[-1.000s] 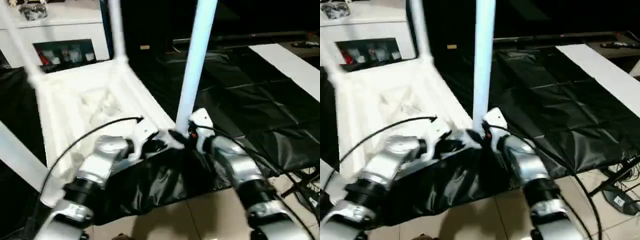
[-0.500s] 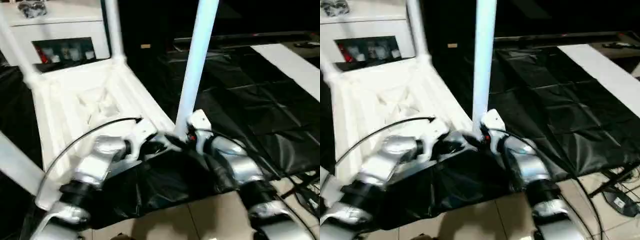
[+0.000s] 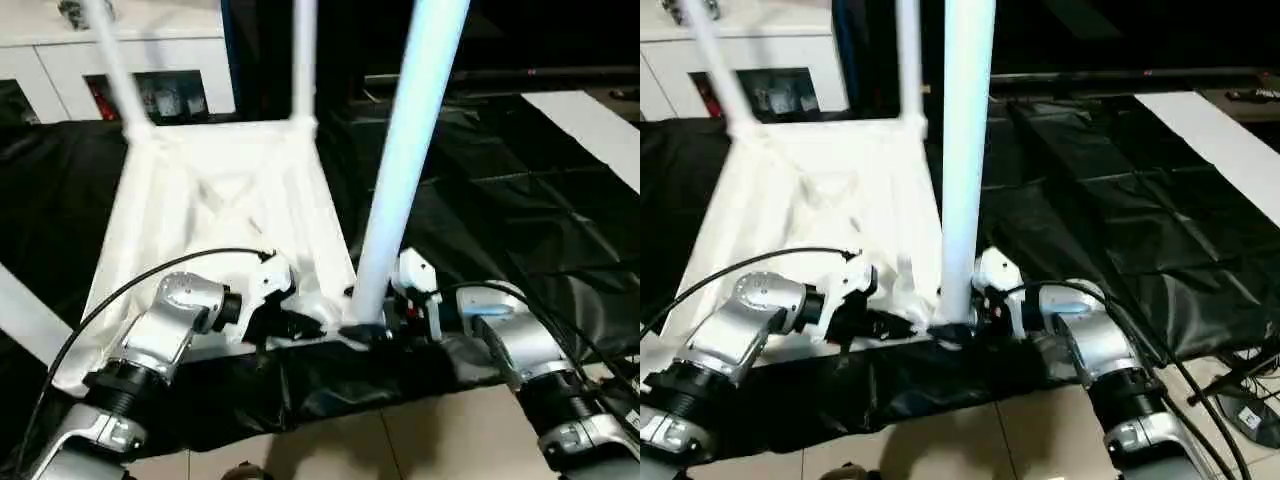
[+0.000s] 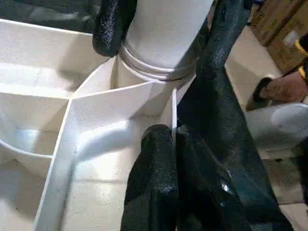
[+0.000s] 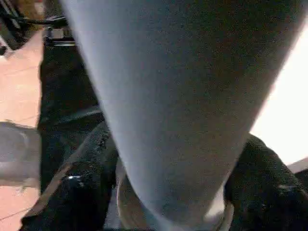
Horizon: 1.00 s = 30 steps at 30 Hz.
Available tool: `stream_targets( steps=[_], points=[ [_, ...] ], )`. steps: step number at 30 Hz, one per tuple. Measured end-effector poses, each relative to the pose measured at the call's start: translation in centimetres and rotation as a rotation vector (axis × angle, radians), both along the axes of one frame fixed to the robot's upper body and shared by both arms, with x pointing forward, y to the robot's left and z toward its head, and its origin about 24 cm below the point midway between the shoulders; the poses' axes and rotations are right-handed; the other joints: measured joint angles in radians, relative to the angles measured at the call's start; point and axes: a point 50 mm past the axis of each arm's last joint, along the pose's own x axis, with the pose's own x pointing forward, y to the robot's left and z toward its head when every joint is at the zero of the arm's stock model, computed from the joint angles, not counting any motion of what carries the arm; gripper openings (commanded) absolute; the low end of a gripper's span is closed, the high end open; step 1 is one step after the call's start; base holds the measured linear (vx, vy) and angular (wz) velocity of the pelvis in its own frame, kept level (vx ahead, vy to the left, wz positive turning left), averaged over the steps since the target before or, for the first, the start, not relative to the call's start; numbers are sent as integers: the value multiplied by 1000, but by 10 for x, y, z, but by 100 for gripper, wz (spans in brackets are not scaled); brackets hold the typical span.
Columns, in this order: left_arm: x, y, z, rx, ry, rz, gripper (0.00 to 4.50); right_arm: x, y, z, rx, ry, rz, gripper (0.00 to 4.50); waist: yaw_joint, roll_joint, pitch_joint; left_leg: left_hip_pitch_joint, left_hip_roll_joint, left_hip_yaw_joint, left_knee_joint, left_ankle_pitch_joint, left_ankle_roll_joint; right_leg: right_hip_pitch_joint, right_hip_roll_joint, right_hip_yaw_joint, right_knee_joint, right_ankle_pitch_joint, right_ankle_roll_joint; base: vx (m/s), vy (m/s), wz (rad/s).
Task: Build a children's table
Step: Rotate leg to tighten
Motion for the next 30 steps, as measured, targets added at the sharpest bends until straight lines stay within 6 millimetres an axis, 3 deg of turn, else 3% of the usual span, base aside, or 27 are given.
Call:
stream_targets(
  steps=[6,13,16,20,21,28,29,30],
  points=[
    [-2,1,0,-2,14,-21,0,-2,1,0,9,29,13,245,3,0,0,0,0,0,0,0,0,0,0,0,0,0,0,0,0,0],
    [-2,1,-1,-3,-1,-11,0,-3,1,0,3,21,5,238,6,0,0,0,0,0,0,0,0,1,0,0,0,0,0,0,0,0],
    [5,-2,-2,7,-72,91,0,9,4,-3,1,-10,-153,235,-6,0,-1,5,0,0,0,0,0,4,0,1,1,1,-1,0,0,0],
    [15,-12,-4,20,-132,248,0,29,14,-3,7,-76,-394,228,-34,1,-1,8,0,-1,0,1,-2,2,0,1,1,0,1,0,0,0],
    [16,-14,-4,21,-135,269,0,31,15,-3,6,-78,-424,210,-36,1,-1,9,0,-1,0,1,-2,2,0,1,1,0,2,0,0,0],
    [21,-33,-5,26,-169,423,0,42,26,-6,12,-106,-681,202,-46,2,-2,9,-1,-1,-1,1,-2,2,0,3,-1,1,2,0,0,0],
    [21,-33,-5,25,-169,424,0,42,26,-6,13,-106,-682,235,-46,3,-2,9,-1,-1,-1,1,-2,2,0,3,-2,1,2,0,0,0],
    [21,-33,-5,25,-169,424,0,42,26,-6,14,-107,-682,235,-45,3,-2,9,-1,-1,-1,1,-2,3,0,3,-2,1,2,0,0,0]
  ],
)
